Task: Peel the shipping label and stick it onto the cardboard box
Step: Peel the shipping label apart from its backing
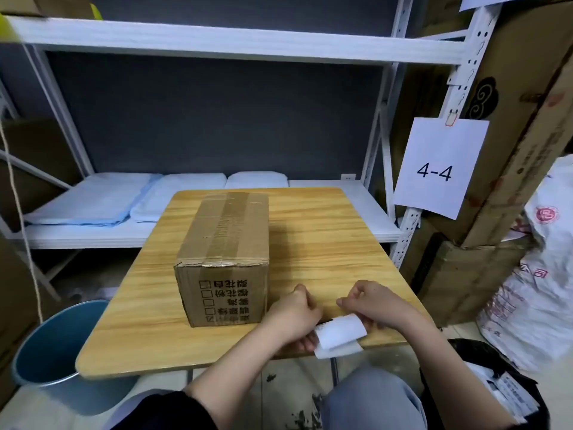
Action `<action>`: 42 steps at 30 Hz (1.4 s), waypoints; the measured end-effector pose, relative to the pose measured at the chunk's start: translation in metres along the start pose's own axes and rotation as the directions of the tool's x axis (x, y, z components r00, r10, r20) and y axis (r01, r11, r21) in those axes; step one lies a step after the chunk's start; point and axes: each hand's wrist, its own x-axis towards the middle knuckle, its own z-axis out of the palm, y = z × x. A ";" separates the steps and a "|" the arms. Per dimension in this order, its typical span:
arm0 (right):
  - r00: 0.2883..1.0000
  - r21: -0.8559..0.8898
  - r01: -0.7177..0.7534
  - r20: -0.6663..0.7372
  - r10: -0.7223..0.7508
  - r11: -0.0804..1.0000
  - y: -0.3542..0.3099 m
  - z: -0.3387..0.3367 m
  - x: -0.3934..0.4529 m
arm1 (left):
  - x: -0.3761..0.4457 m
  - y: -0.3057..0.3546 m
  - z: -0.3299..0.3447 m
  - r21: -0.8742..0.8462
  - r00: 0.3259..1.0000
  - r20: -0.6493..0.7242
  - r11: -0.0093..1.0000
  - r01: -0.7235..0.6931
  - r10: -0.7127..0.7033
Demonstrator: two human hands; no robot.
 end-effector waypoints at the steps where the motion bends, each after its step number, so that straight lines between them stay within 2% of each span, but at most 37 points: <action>1: 1.000 0.006 0.001 0.009 -0.001 1.000 -0.001 0.001 0.000 | 0.001 -0.001 0.001 -0.025 1.000 -0.016 1.000 -0.008 0.007; 3: 1.000 0.043 -0.004 -0.009 0.004 0.999 -0.002 0.001 0.003 | 0.007 -0.003 0.001 -0.050 0.997 -0.077 0.998 -0.025 0.021; 7: 0.993 0.196 0.093 -0.088 -0.077 0.976 -0.006 -0.001 0.012 | 0.012 0.000 -0.001 -0.137 0.982 -0.182 0.987 -0.081 0.055; 13: 0.962 0.437 0.256 -0.199 -0.185 0.862 -0.018 -0.005 0.022 | 0.024 0.006 0.002 -0.327 0.914 -0.395 0.916 -0.232 0.091; 17: 0.954 0.492 0.291 -0.214 -0.210 0.821 -0.023 -0.008 0.025 | 0.030 0.015 0.001 -0.580 0.927 -0.373 0.768 -0.270 0.044; 21: 0.952 0.534 0.308 -0.177 -0.252 0.788 -0.023 -0.005 0.030 | 0.038 0.013 -0.003 -0.621 0.920 -0.384 0.715 -0.321 0.079; 25: 0.949 0.574 0.315 -0.170 -0.267 0.756 -0.022 0.000 0.041 | 0.043 0.009 -0.004 -0.593 0.915 -0.373 0.719 -0.362 0.154; 28: 0.956 0.648 0.294 -0.181 -0.232 0.703 -0.025 0.005 0.049 | 0.047 0.004 -0.005 -0.512 0.897 -0.389 0.760 -0.399 0.209; 33: 0.942 0.712 0.327 -0.296 -0.156 0.621 -0.033 0.011 0.063 | 0.054 -0.003 -0.009 -0.450 0.887 -0.368 0.781 -0.432 0.278; 39: 0.921 0.722 0.385 -0.344 -0.184 0.575 -0.033 0.014 0.071 | 0.056 0.000 -0.006 -0.619 0.930 -0.295 0.698 -0.360 0.219; 42: 0.915 0.731 0.398 -0.357 -0.187 0.555 -0.032 0.014 0.073 | 0.057 0.001 -0.005 -0.678 0.949 -0.291 0.673 -0.294 0.121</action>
